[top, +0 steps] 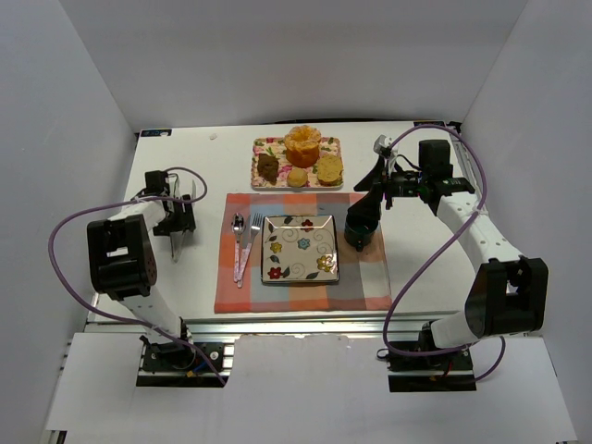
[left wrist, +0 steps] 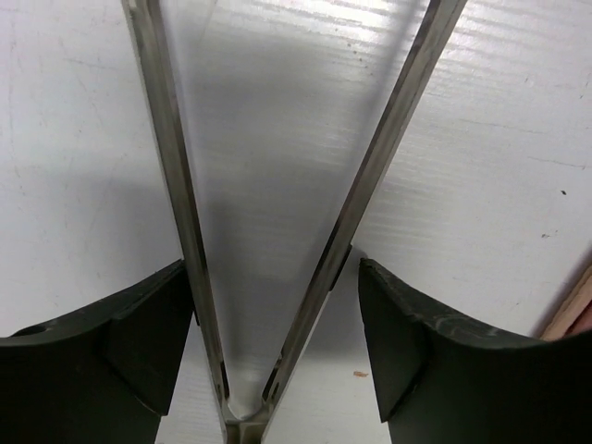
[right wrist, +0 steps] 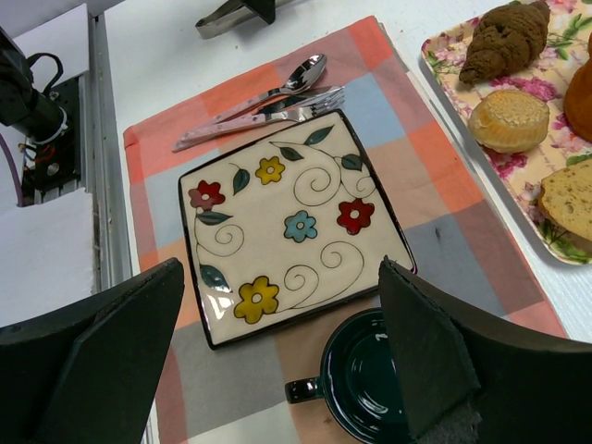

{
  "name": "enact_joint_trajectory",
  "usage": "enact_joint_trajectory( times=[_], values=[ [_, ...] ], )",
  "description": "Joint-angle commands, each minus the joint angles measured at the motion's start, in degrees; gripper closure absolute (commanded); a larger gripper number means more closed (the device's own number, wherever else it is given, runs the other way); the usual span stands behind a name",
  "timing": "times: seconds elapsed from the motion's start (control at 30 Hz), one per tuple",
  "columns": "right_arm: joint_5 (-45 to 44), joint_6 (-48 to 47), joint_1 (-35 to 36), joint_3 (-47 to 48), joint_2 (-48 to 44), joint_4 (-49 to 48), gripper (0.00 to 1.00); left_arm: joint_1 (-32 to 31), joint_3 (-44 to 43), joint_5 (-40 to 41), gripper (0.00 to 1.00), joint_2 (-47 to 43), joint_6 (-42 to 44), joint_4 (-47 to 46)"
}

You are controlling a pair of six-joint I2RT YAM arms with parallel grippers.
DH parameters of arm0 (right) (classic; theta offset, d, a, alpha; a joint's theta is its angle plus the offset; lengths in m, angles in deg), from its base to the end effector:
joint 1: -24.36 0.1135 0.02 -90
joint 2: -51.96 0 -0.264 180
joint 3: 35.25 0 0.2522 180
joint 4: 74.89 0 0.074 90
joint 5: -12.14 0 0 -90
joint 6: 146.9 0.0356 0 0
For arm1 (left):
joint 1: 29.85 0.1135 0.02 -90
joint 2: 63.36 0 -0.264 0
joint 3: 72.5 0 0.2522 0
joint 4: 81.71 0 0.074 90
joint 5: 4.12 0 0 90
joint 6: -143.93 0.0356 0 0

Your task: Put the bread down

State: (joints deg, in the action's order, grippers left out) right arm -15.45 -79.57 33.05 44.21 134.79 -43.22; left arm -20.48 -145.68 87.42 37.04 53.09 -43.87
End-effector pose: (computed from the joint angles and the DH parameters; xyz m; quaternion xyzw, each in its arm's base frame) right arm 0.3045 0.0785 0.3087 -0.4353 0.6660 0.4082 0.4477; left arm 0.3335 0.0560 0.1584 -0.0898 0.9722 0.0291 0.2143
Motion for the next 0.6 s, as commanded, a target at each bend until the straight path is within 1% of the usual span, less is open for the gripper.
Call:
enact_joint_trajectory(
  times=[0.0,0.07,0.1,0.13,0.17,0.2,0.27,0.33,0.43,0.47,0.5,0.53,0.57],
  values=[
    [-0.2,0.5,-0.2,-0.6,-2.3,-1.0,0.11,0.0,0.8,0.2,0.22,0.9,0.7,-2.2],
    [-0.3,0.6,-0.3,-0.6,-2.5,-0.9,0.11,0.1,1.1,-0.4,0.27,1.0,0.7,-2.9],
    [-0.3,0.6,-0.3,-0.6,-2.5,-0.9,0.11,0.1,1.4,-1.0,0.34,1.1,0.7,-3.0],
    [-0.4,0.6,-0.3,-0.5,-2.6,-0.9,0.11,0.2,1.4,-1.3,0.38,1.3,0.7,-3.1],
    [-0.4,0.6,-0.3,-0.5,-2.6,-0.9,0.11,0.2,1.7,-1.5,0.49,1.3,0.7,-3.3],
    [-0.4,0.6,-0.3,-0.5,-2.7,-0.9,0.11,0.3,1.7,-1.8,0.55,1.3,0.7,-3.5],
    [-0.4,0.6,-0.3,-0.5,-2.8,-0.9,0.11,0.6,1.9,-3.4,0.64,0.3,0.1,-4.0],
    [-0.5,0.7,-0.3,-0.6,-2.9,-0.9,0.11,0.6,2.1,-3.6,0.71,-1.1,-0.6,-4.5],
    [-0.7,0.7,-0.5,-0.7,-3.1,-0.7,0.11,0.7,1.2,-3.7,0.72,-4.7,-3.4,-4.0],
    [-0.7,0.7,-0.5,-0.8,-3.2,-0.7,0.11,0.7,1.1,-4.9,0.72,-6.1,-4.4,-4.6],
    [-0.7,0.7,-0.6,-0.7,-3.3,-0.8,0.11,0.7,1.0,-5.8,0.72,-8.9,-7.2,-5.1],
    [-0.7,0.7,-0.7,-0.7,-3.4,-0.7,0.11,0.7,1.1,-7.2,0.70,-10.4,-8.7,-5.7],
    [-0.8,0.7,-0.8,-0.7,-3.5,-0.6,0.11,0.6,1.2,-10.7,0.68,-11.7,-10.4,-7.3]
  ],
)
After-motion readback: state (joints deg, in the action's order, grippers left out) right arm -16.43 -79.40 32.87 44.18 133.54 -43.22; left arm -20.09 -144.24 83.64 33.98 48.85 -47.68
